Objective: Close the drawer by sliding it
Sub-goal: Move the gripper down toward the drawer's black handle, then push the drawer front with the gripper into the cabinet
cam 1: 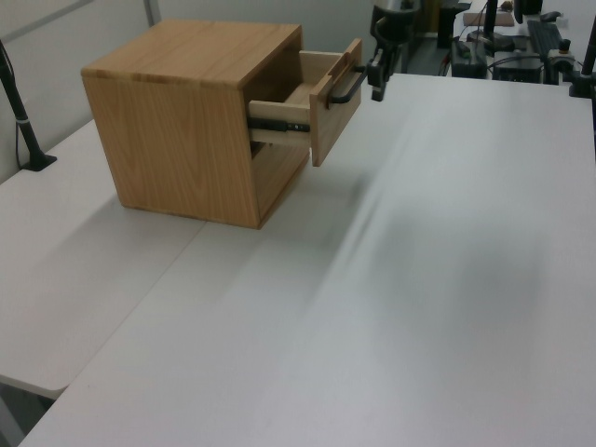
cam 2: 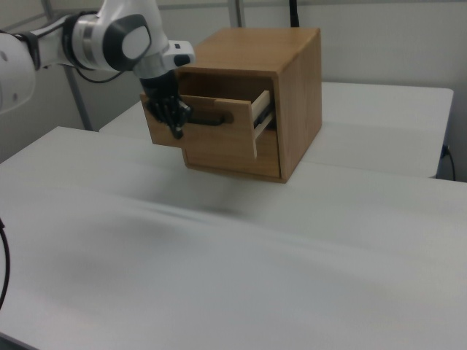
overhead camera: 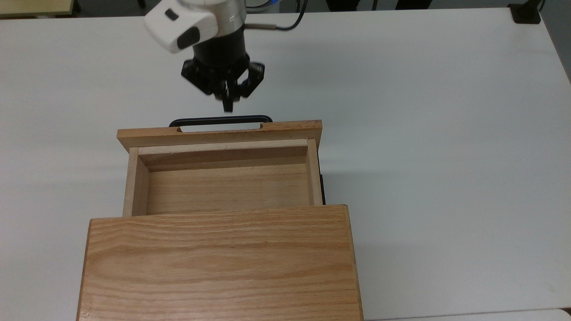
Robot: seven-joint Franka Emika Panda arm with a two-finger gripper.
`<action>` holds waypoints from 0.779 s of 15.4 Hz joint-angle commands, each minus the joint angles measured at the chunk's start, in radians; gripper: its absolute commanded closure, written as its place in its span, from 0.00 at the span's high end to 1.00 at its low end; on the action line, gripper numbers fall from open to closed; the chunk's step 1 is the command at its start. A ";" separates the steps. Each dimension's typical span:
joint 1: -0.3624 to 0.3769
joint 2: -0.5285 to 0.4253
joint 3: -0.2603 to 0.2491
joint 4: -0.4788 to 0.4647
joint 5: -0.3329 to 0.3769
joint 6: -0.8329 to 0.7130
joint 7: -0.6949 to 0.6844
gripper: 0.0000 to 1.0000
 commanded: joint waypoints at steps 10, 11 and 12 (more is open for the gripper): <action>0.012 0.172 0.002 0.083 0.011 0.513 0.056 0.00; 0.012 0.192 0.002 0.100 0.011 0.550 0.062 0.00; 0.012 0.212 0.002 0.111 0.009 0.594 0.062 0.00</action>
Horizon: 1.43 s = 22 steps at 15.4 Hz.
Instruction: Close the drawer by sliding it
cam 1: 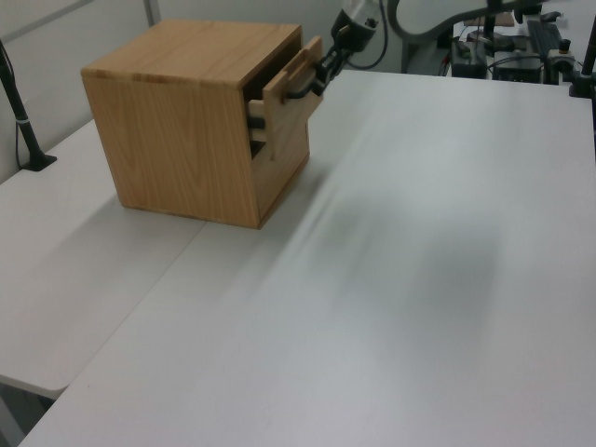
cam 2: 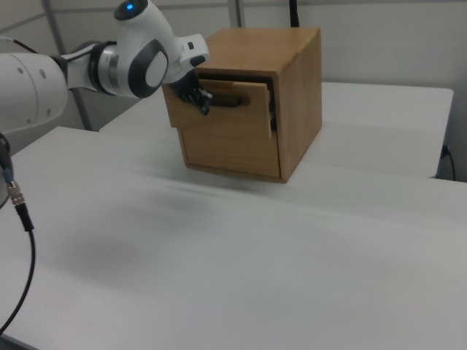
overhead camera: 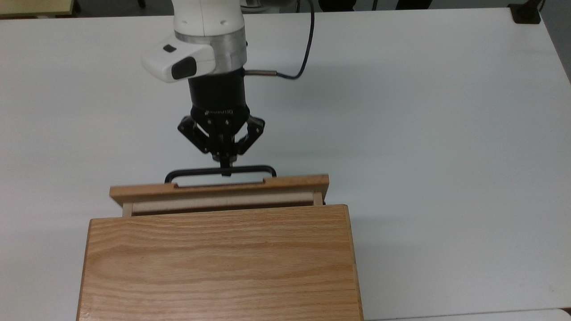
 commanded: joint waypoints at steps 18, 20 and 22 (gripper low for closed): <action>0.000 -0.057 0.001 -0.139 -0.009 0.158 -0.066 0.00; 0.002 -0.122 0.001 -0.184 -0.014 0.007 -0.123 0.00; 0.000 -0.165 0.001 -0.183 -0.017 -0.175 -0.142 0.00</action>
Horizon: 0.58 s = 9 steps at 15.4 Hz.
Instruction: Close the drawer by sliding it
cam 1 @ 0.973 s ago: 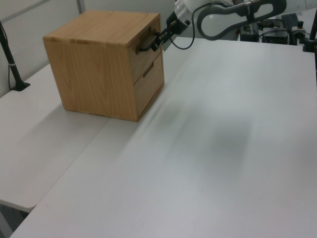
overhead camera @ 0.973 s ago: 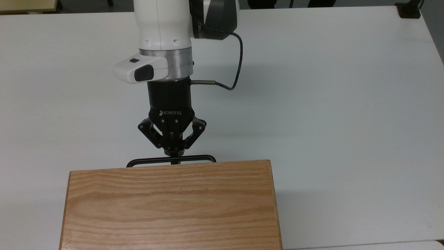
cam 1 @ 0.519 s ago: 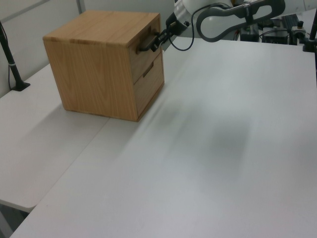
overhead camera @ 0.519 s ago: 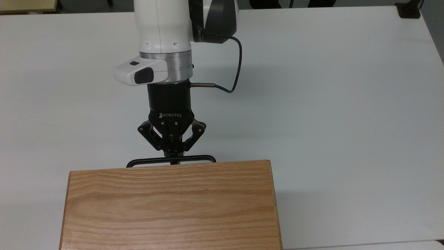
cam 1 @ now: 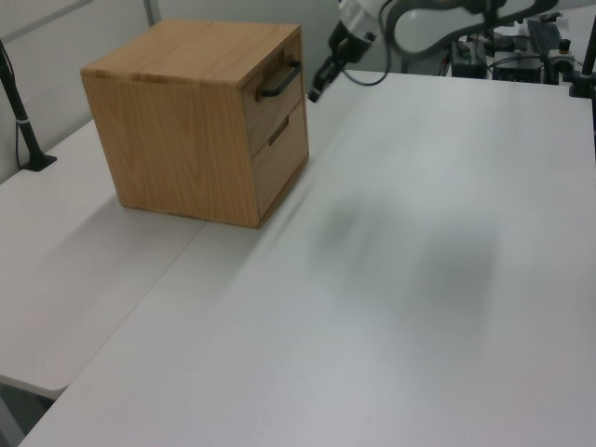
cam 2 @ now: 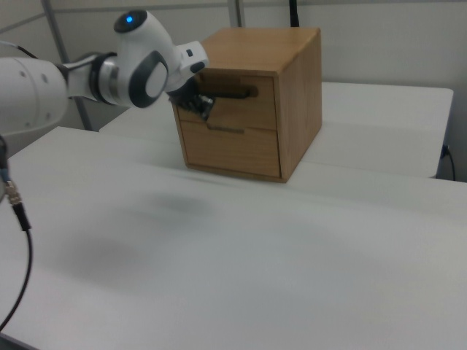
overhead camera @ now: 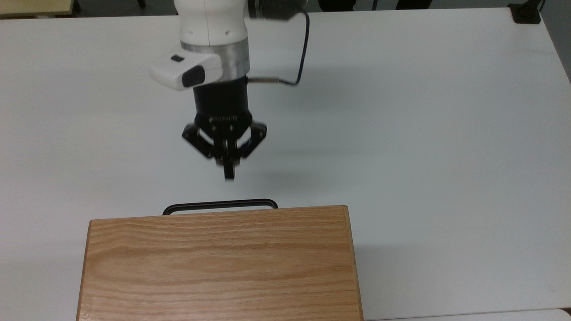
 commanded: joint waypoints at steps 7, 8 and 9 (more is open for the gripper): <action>-0.002 -0.329 -0.001 -0.109 -0.012 -0.703 -0.046 0.00; -0.002 -0.354 -0.001 -0.112 -0.012 -0.740 -0.043 0.00; -0.002 -0.372 -0.003 -0.114 -0.012 -0.769 -0.042 0.00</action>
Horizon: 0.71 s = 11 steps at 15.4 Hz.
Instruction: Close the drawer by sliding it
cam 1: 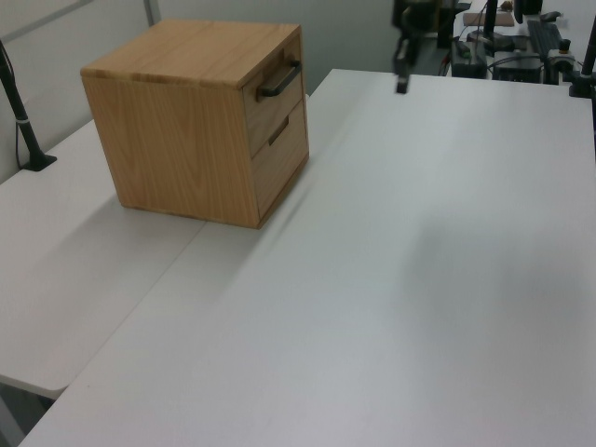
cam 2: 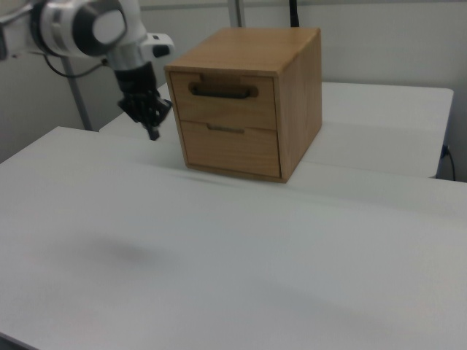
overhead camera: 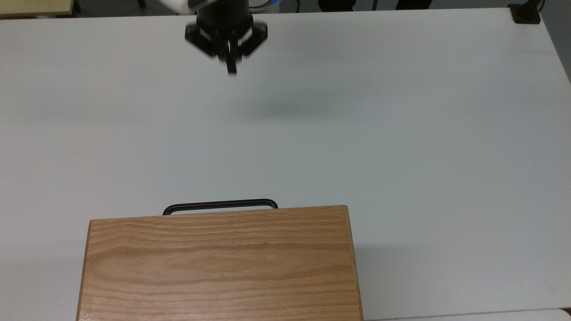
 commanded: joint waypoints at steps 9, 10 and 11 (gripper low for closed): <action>0.053 -0.131 -0.027 -0.065 -0.008 -0.157 0.010 0.83; 0.065 -0.129 -0.039 -0.065 -0.008 -0.157 0.013 0.96; 0.082 -0.128 -0.055 -0.066 -0.008 -0.157 0.028 1.00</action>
